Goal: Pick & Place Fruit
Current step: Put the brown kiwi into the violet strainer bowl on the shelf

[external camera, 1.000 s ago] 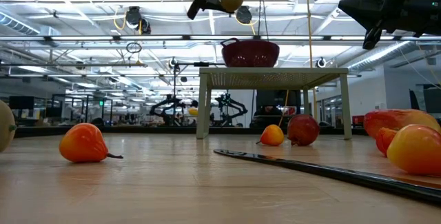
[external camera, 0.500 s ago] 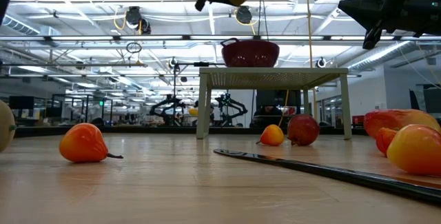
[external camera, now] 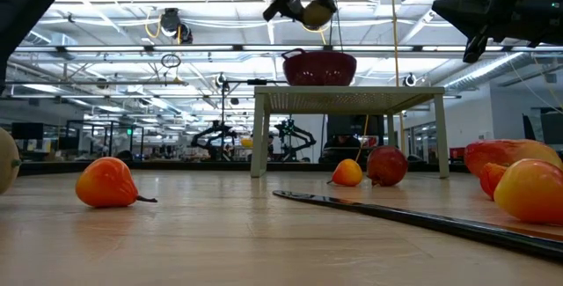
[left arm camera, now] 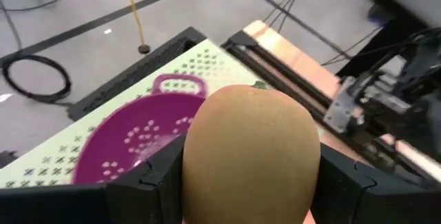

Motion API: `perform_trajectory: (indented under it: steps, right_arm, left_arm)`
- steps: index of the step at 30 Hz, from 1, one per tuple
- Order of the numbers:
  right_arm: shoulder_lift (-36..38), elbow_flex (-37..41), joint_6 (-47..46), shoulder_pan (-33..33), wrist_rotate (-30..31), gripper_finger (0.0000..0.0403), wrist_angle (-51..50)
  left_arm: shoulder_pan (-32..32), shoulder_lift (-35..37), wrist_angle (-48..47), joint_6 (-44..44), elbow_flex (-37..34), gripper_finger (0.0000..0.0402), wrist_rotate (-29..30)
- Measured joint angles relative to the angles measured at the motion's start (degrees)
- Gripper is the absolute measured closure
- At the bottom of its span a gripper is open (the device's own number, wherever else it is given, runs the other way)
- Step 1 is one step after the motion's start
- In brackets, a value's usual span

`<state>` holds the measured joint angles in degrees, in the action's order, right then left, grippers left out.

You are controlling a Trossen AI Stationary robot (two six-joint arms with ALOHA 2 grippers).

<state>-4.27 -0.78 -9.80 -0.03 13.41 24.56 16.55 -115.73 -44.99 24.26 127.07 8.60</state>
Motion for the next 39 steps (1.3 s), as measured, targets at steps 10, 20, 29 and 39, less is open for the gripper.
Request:
perform_trajectory:
  steps: [10, 20, 29, 39]
  right_arm:
    - [0.00, 0.00, 0.00, 0.01, 0.00, 0.0403, -0.34]
    - [0.00, -0.01, 0.00, 0.02, 0.00, 0.0403, -1.09]
    - [0.00, -0.02, 0.00, 0.02, -0.02, 0.0403, -1.23]
    - [0.00, 0.00, 0.00, 0.01, 0.00, 0.0403, -1.25]
  left_arm:
    - [1.53, -2.17, -1.27, -0.25, 0.07, 0.0179, 0.98]
    - [1.43, -3.74, -2.56, -0.77, 0.04, 0.0179, 1.35]
    - [1.02, -5.59, -3.37, -0.62, 0.02, 0.0179, 1.52]
    - [0.42, -5.61, -3.70, -1.09, 0.02, 0.0179, 1.96]
